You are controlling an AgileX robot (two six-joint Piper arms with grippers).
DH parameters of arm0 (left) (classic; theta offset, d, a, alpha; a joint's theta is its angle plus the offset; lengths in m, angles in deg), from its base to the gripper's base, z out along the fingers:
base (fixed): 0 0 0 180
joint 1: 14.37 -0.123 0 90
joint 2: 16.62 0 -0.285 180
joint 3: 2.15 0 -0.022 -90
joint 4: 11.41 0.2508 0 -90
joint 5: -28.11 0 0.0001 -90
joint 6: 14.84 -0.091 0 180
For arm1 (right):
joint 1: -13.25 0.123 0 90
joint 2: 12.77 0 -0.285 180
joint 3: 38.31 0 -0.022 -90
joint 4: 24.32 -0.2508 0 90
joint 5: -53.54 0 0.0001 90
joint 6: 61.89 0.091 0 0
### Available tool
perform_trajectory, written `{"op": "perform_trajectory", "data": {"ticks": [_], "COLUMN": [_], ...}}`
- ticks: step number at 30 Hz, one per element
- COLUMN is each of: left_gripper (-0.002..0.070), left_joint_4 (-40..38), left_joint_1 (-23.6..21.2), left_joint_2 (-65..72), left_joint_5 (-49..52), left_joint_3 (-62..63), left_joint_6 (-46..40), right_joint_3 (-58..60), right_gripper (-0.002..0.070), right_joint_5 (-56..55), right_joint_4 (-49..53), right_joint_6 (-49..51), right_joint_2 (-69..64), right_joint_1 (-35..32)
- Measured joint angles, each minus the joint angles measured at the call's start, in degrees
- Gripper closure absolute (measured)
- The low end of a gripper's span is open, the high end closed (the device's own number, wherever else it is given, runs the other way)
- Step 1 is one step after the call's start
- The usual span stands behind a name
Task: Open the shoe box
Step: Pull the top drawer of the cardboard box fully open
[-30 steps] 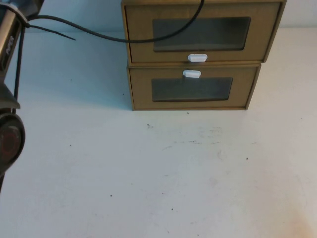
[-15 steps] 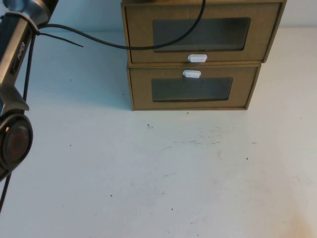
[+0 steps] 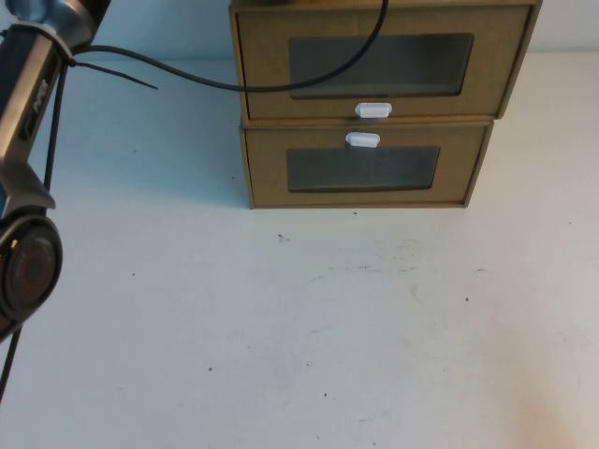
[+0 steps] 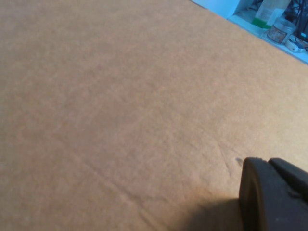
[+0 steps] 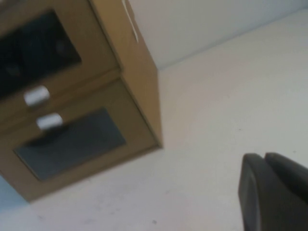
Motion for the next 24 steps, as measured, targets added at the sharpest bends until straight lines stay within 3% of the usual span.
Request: {"op": "perform_trajectory", "data": {"ticks": [6,12,17,24], "left_gripper": [0.0679,0.0679,0.0679,0.0679], "left_joint_4": [0.0,-0.25,-0.59,-0.64], "left_joint_1": [0.0,0.0,0.0,0.0], "left_joint_2": [0.0,0.0,0.0,0.0], "left_joint_5": [0.9,1.41,2.36,2.58], "left_joint_3": [0.0,0.0,0.09,0.09], "left_joint_6": [1.12,1.8,1.98,2.59], "right_joint_3": [0.0,0.0,-1.8,-16.67], "right_gripper": [0.0689,0.069,0.069,0.0689], "right_joint_5": [-2.8,-3.29,2.17,11.92], "right_joint_4": [-18.15,-25.32,-26.13,-17.73], "right_joint_6": [0.0,0.0,-0.79,-1.4], "right_joint_2": [0.0,0.0,0.0,-11.7], "right_joint_1": [0.0,0.0,0.0,0.0]}}
